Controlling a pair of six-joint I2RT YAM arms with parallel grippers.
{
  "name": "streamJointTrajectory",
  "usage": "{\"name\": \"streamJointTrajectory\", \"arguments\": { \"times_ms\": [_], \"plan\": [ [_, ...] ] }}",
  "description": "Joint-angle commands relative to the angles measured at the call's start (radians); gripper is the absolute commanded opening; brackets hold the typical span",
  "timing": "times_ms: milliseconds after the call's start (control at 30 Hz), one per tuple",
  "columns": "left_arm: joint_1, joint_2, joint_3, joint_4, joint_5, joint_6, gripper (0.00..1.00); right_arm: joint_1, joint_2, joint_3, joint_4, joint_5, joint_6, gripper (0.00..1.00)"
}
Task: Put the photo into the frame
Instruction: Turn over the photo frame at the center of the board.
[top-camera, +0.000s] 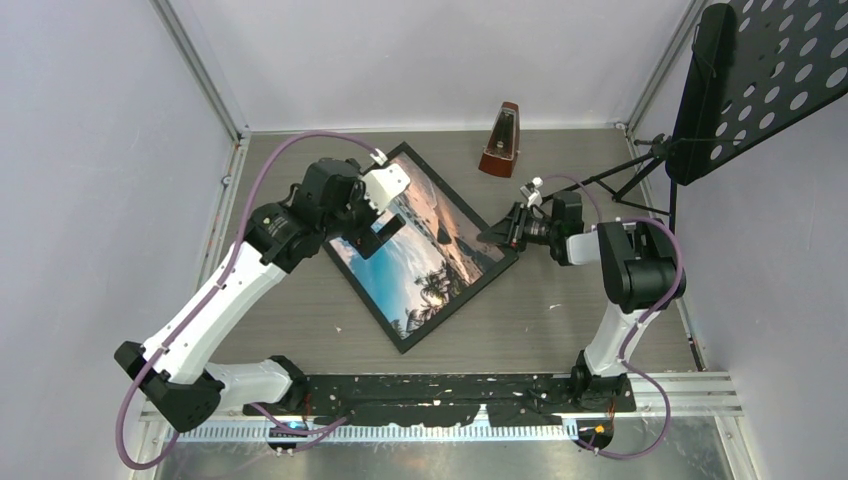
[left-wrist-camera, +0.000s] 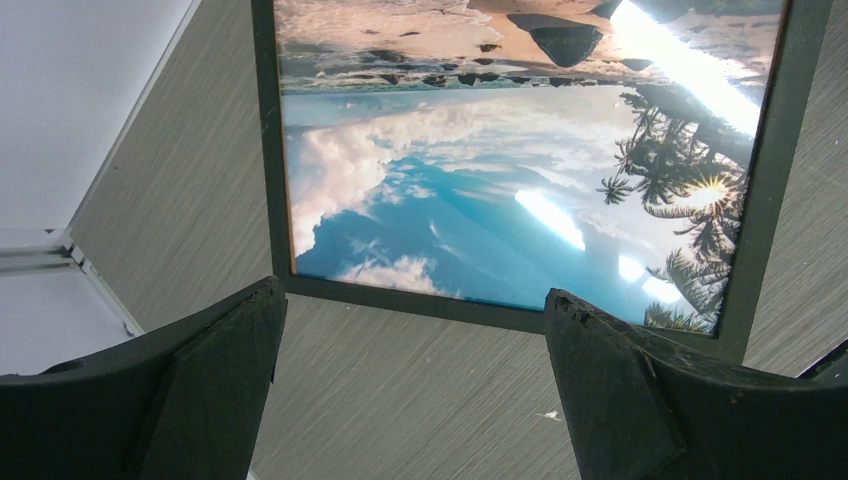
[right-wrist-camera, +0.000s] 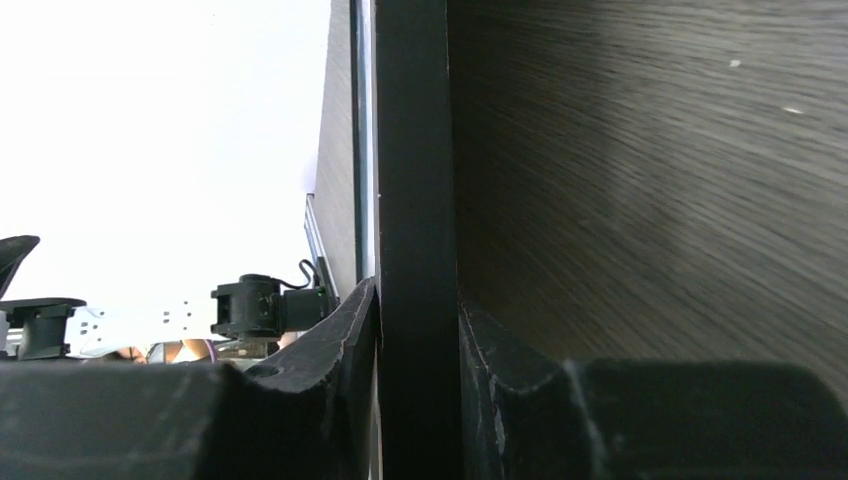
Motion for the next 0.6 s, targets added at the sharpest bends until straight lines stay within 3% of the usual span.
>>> {"name": "streamJointTrajectory", "arguments": {
  "times_ms": [0,300,567],
  "plan": [
    [0.004,0.004,-0.007,0.048,0.001,-0.006,1.0,-0.037,0.019,0.046,-0.075,0.067,-0.165,0.19],
    [0.005,0.007,-0.033,0.054,0.001,-0.001,0.99,-0.054,0.046,0.106,-0.384,0.14,-0.358,0.36],
    [0.004,0.014,-0.028,0.04,0.001,-0.001,1.0,-0.06,0.04,0.134,-0.525,0.197,-0.474,0.45]
  ]
}}
